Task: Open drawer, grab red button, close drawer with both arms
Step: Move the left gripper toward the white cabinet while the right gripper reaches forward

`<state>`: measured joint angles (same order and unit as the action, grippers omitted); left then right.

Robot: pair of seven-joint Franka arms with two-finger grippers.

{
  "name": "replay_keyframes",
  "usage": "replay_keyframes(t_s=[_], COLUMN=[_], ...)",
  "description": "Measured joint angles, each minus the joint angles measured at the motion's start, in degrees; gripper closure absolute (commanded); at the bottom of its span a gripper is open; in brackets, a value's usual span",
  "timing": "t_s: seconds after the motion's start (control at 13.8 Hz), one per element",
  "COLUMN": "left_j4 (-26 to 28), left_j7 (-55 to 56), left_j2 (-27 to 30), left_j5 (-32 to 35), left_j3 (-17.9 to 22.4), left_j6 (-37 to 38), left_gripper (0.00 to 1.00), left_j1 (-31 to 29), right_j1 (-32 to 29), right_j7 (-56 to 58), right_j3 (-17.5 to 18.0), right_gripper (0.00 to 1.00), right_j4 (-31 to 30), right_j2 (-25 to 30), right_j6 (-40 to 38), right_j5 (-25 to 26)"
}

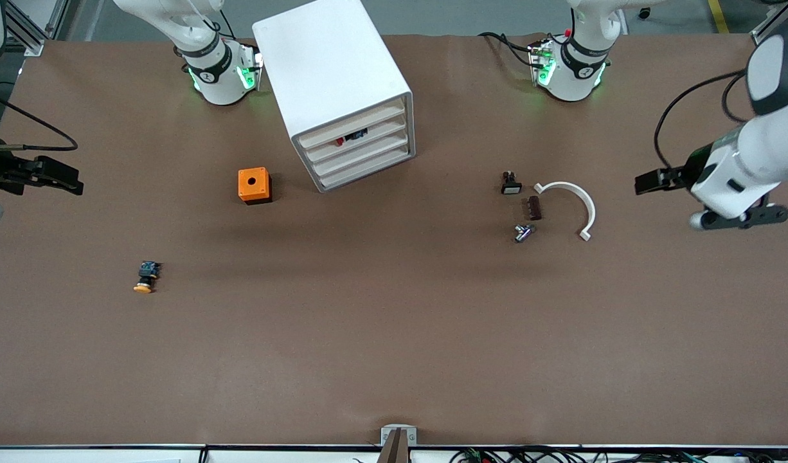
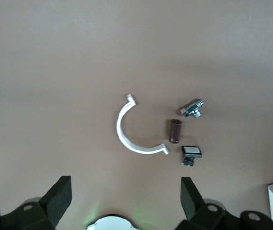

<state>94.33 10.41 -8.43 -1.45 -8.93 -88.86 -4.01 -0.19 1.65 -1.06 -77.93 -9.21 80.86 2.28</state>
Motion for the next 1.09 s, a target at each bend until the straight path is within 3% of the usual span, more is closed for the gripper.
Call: replay_keyframes(t_s=[0.29,0.58,0.94,1.09], left_j4=[-0.28,-1.36,-5.65,-7.25], left_j7=[11.24,37.06,68.54,80.23], left_j2=[-7.37,-13.41,-21.80,-26.35], left_j5=[-3.40,-4.74,-6.58,-10.20], left_j3=[-0.03,-0.25,-0.38,-0.47], left_j6=[-1.89,-6.76,-7.02,-7.13], left_gripper=[0.00,0.00,0.00,0.00], left_j1=[1.30,7.05,12.26,15.90], right_j1=[0.35,3.92,9.11,10.51], right_j7=[-0.01,-9.63,-24.49,-26.18], right_j3=[0.12,0.37,0.48,0.47], right_gripper=[0.00,0.00,0.00,0.00], right_j4=[0.77,0.78,0.77,0.71], right_j2=[-0.02,-0.34,-0.86,-1.22], right_j6=[0.11,2.41,7.97,8.09], right_j5=[0.00,0.00,0.04,0.04])
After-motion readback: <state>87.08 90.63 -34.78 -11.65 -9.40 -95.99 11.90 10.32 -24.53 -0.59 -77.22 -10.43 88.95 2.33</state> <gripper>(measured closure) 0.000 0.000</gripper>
